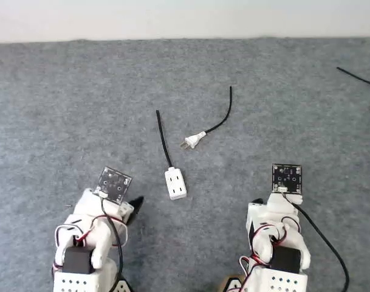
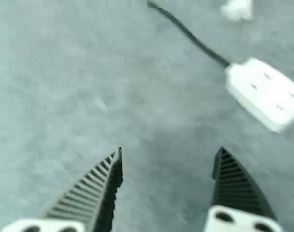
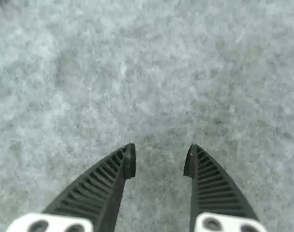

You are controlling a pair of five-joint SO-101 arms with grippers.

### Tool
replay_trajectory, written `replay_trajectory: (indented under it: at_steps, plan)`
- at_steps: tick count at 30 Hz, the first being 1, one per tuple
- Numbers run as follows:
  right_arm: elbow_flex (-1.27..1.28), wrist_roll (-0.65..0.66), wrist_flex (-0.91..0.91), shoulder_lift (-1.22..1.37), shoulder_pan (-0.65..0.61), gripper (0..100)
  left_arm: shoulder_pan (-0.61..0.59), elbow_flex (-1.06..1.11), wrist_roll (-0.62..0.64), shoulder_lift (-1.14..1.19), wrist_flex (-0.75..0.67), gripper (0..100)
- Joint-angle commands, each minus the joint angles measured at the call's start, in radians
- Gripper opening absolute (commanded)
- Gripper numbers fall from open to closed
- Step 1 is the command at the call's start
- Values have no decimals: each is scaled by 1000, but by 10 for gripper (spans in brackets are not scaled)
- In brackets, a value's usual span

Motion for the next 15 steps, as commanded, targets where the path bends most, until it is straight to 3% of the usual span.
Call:
replay_trajectory:
  at_steps: [1,4,9,15]
  plan:
    - [18,20,-24,-15,4,186,-98,-35,-103,-20,-98,289]
    - [18,103,-36,-15,2,186,-114,-82,-112,-18,-51,289]
    - [18,299,-51,-15,2,186,14,-236,-150,-15,95,291]
    - [-69,313,45,-15,8,186,199,-400,-157,-12,155,326]
